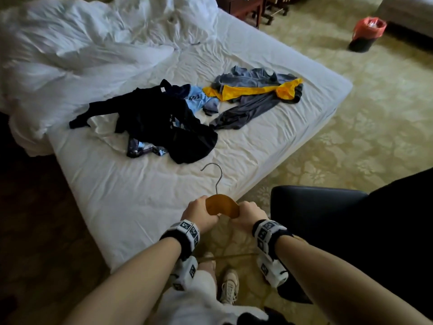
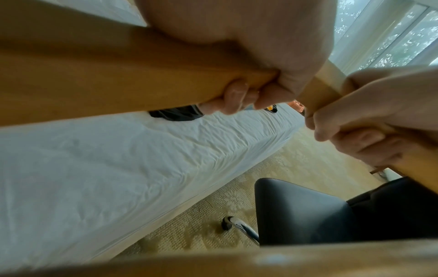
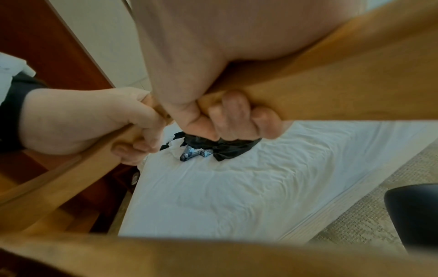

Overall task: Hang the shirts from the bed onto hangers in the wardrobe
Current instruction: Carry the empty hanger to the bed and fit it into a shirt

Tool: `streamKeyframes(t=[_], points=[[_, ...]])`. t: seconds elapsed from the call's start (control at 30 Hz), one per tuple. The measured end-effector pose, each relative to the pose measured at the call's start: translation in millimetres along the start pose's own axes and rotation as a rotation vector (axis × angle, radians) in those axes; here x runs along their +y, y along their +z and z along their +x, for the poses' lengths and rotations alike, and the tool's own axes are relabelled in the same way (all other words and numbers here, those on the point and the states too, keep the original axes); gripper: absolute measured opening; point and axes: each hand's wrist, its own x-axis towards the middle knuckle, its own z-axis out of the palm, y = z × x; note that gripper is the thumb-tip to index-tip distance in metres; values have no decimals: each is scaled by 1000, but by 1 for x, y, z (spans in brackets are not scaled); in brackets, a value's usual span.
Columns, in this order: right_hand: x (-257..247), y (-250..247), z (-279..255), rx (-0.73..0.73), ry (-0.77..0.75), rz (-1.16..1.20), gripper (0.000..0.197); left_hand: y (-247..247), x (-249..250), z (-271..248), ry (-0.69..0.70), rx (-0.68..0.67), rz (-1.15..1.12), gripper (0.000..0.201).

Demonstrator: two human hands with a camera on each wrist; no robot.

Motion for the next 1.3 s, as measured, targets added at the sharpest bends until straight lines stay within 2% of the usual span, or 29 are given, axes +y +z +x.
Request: streamKeyframes(t=[0.17, 0.37, 0.53, 0.67, 0.73, 0.83, 0.9, 0.97, 1.0, 1.07, 1.13, 1.2, 1.23, 1.3], points=[[-9, -45, 83, -17, 13, -29, 20, -16, 28, 86, -8, -23, -1, 36], [-31, -109, 195, -10, 50, -81, 11, -41, 54, 212, -16, -55, -28, 29], [-46, -150, 266, -100, 55, -117, 18, -60, 68, 283, -44, -119, -64, 26], [-56, -170, 315, -203, 48, -8, 21, -72, 73, 332, -32, -138, -22, 25], [-67, -183, 344, -232, 9, 157, 26, -77, 80, 361, -19, -134, 38, 25], [-86, -206, 388, -382, -52, 465, 20, -85, 87, 398, 33, -147, 160, 23], [-94, -222, 417, -544, -51, 494, 18, -89, 89, 421, 89, -196, 224, 22], [-97, -227, 441, -666, -10, 486, 37, -88, 84, 443, 153, -225, 254, 29], [-97, -226, 449, -688, 10, 495, 42, -85, 80, 452, 197, -199, 267, 39], [-91, -217, 465, -617, 24, 579, 42, -77, 68, 464, 276, -116, 337, 65], [-75, -207, 482, -397, 15, 671, 45, -68, 51, 473, 224, -17, 371, 78], [-55, -198, 497, -193, 10, 686, 53, -58, 32, 481, 80, 32, 318, 71], [-46, -192, 502, -133, 15, 675, 54, -51, 23, 484, -8, 17, 277, 64], [-32, -179, 514, -72, 15, 647, 45, -33, 4, 491, -143, -75, 248, 54]])
